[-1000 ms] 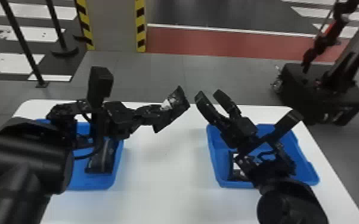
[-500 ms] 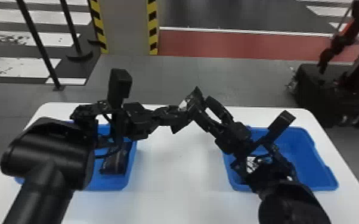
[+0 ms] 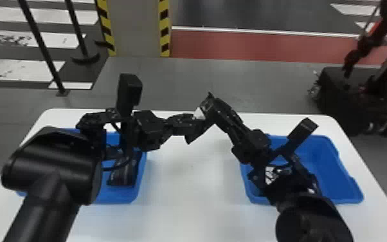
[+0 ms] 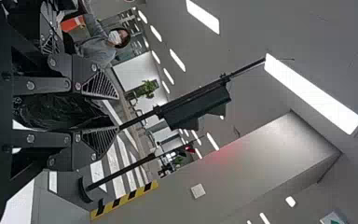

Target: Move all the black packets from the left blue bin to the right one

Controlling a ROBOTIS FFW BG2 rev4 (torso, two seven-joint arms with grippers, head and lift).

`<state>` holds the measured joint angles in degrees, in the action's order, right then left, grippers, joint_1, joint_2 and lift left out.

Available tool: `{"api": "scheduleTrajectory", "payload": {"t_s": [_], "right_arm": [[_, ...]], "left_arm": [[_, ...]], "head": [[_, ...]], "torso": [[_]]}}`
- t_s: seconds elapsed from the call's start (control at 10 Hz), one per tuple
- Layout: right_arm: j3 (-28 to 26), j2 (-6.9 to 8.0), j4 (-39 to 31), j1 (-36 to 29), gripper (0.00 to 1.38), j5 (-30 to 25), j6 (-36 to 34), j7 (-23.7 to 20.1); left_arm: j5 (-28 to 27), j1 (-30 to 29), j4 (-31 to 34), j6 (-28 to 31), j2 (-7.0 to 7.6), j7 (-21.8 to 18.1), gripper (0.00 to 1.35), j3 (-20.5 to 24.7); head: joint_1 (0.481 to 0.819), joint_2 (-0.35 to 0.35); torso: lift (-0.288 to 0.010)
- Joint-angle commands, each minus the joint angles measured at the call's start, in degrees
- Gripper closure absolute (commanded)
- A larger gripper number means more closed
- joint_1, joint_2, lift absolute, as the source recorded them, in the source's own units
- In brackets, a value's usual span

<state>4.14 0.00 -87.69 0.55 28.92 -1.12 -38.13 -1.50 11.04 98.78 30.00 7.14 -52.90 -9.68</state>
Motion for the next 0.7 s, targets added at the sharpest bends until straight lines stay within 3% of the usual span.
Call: {"api": "scheduleTrajectory", "payload": {"t_s": [0.0,0.1,0.2,0.3,0.4,0.6], "right_arm": [[-0.01,0.05,0.15,-0.13,1.27,-0.27,0.28,-0.19],[-0.01,0.05,0.43,-0.13,1.27,-0.27,0.28,-0.63],[-0.01,0.05,0.71,-0.27,1.27,0.52,0.42,-0.63],[-1.33,0.05,0.71,-0.55,1.27,0.7,1.12,-0.63],[-4.14,0.05,0.15,-0.83,1.27,0.26,1.69,-0.54],[-13.63,0.05,0.15,-1.25,1.27,-3.61,1.97,-0.27]], "left_arm": [[0.18,-0.06,0.0,-0.33,-0.2,0.34,1.21,0.27],[0.8,-0.35,0.0,-0.33,-0.2,1.05,1.18,0.54],[1.41,-1.19,0.0,-1.03,-0.29,1.92,0.93,0.98],[1.67,-2.31,0.0,-0.89,-0.29,2.45,0.43,2.03],[1.94,-3.58,0.0,-1.17,0.06,2.45,0.07,3.26],[5.72,-5.69,0.42,-3.56,1.91,2.45,0.17,3.97]], "head": [[0.693,-0.043],[0.694,-0.043],[0.694,-0.041],[0.695,-0.038],[0.695,-0.037],[0.695,-0.063]], "torso": [[-0.11],[-0.11],[-0.11],[-0.11],[-0.11],[-0.11]]}}
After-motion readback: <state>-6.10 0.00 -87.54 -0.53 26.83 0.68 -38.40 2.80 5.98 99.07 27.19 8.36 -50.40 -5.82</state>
